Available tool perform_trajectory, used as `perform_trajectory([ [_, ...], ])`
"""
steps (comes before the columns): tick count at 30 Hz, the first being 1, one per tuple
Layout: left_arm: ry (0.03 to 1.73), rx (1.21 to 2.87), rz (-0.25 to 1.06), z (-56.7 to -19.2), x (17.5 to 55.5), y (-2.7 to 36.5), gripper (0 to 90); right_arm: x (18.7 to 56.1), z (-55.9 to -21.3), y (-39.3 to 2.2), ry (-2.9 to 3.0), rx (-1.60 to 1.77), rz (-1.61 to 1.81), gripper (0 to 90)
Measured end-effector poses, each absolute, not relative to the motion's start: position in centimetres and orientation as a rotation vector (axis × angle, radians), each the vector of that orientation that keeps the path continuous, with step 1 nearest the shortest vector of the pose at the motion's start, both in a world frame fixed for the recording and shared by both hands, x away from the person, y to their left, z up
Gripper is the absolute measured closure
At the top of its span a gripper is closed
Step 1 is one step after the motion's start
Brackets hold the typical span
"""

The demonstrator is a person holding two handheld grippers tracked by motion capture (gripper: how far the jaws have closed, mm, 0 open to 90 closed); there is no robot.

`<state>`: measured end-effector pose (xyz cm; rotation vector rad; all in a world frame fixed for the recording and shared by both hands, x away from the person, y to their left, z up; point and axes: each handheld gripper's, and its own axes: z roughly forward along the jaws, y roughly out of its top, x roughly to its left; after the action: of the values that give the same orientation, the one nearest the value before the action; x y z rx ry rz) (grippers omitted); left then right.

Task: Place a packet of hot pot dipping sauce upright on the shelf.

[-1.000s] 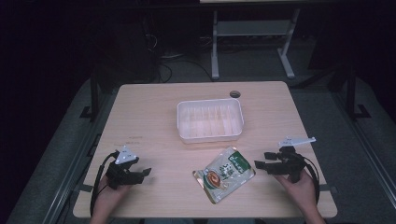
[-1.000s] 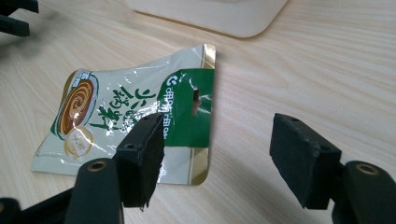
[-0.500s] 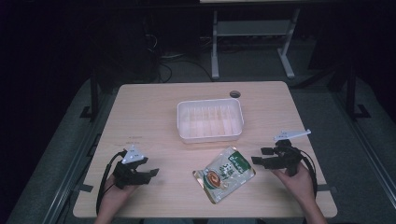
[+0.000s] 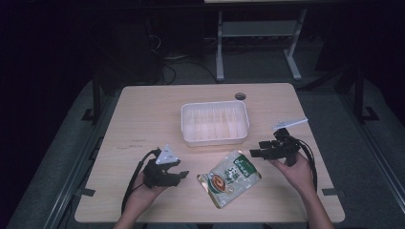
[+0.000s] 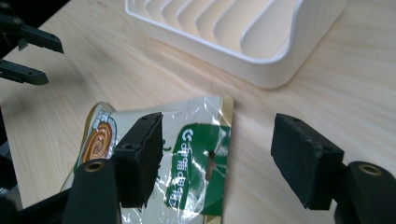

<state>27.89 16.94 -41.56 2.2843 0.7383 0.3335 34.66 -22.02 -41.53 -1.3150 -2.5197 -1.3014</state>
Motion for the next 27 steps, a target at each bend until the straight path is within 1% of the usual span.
perform_trajectory([
  [3,0.717,2.289,0.327,-41.6,27.8,15.9,49.1,34.7,-41.8,-22.0,-2.52,-1.326,-1.275,33.7],
  [6,0.694,2.306,0.305,-42.0,27.8,14.4,52.2,34.8,-42.3,-21.9,-2.498,-1.335,-1.261,34.4],
  [7,0.687,2.313,0.294,-42.2,27.8,13.8,54.8,34.9,-42.7,-21.6,-2.495,-1.341,-1.236,34.7],
  [9,0.671,2.328,0.271,-42.6,27.9,12.7,56.1,35.0,-42.9,-21.4,-2.509,-1.348,-1.205,35.1],
  [16,0.612,2.359,0.245,-42.8,27.8,10.7,63.2,35.2,-43.8,-20.8,-2.518,-1.37,-1.114,37.4],
  [23,0.569,2.462,0.242,-44.1,27.8,8.8,63.7,35.3,-44.3,-20.2,-2.508,-1.351,-1.067,38.8],
  [27,0.564,2.466,0.249,-44.4,27.8,8.8,64.0,35.3,-44.7,-20.0,-2.494,-1.343,-1.048,40.2],
])
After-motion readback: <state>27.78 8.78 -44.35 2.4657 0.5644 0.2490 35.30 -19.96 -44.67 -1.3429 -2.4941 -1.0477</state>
